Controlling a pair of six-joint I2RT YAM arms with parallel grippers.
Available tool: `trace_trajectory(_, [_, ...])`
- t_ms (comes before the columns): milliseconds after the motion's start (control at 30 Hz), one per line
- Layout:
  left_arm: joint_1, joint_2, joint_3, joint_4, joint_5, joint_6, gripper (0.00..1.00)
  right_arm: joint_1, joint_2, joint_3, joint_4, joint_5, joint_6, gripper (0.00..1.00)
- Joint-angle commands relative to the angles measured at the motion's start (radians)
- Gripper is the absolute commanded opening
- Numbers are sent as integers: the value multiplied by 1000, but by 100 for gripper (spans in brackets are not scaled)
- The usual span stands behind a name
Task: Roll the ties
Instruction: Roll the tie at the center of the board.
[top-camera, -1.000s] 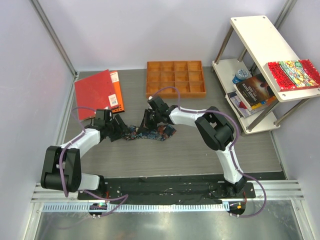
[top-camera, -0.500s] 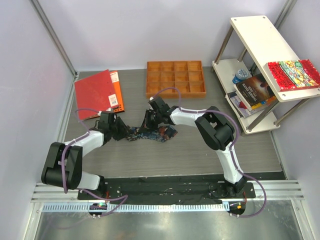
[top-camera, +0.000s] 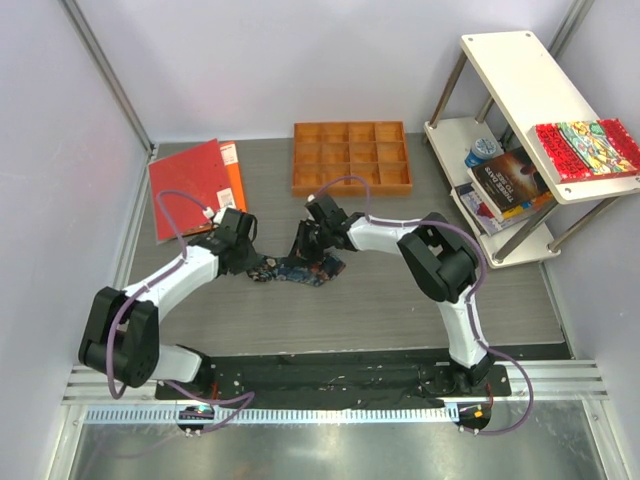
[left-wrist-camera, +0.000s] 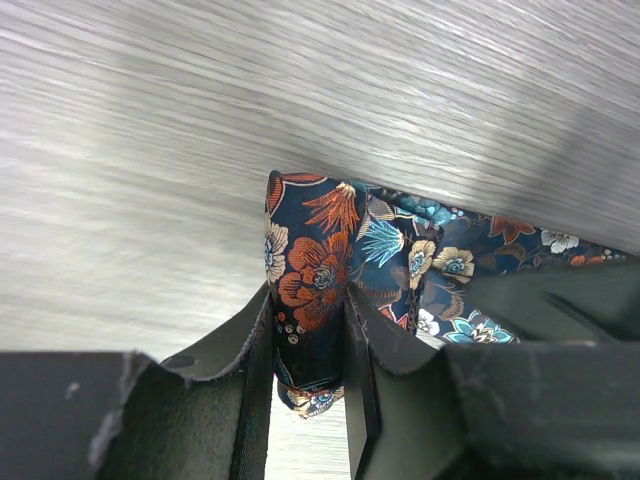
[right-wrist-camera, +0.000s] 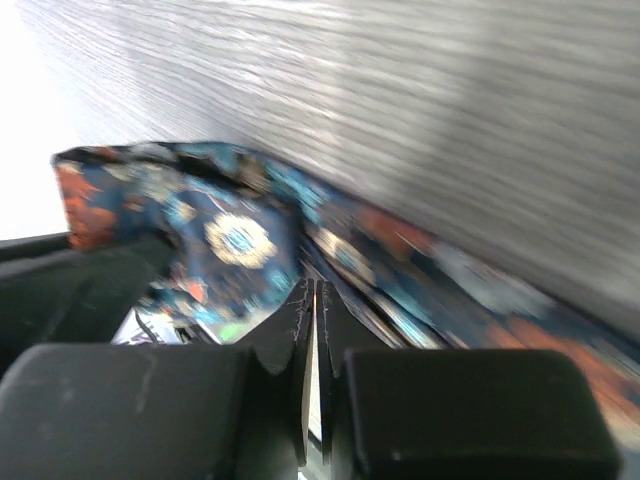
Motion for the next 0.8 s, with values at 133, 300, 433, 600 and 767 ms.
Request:
trace_trajectory(133, [-112,58,159,-241,-284,48,31,-100,-225,-211,11,14,-17,10])
trace_trajectory(300, [-175,117,243,-344,-403,65,31,-172,-358,-343,25,4,-32,10])
trace_trajectory(433, [-238,166,302,-409,-523,67,30,-209,-435,-440,28,-2,-43,10])
trace_trajectory(600, [-297,261,368,-480,-604,51,29,-239,-492,-500,28,-19,-55,10])
trace_trajectory(767, [-370,331,395,-528,-682,33,28,-273,-542,-546,33,-35,-58,9])
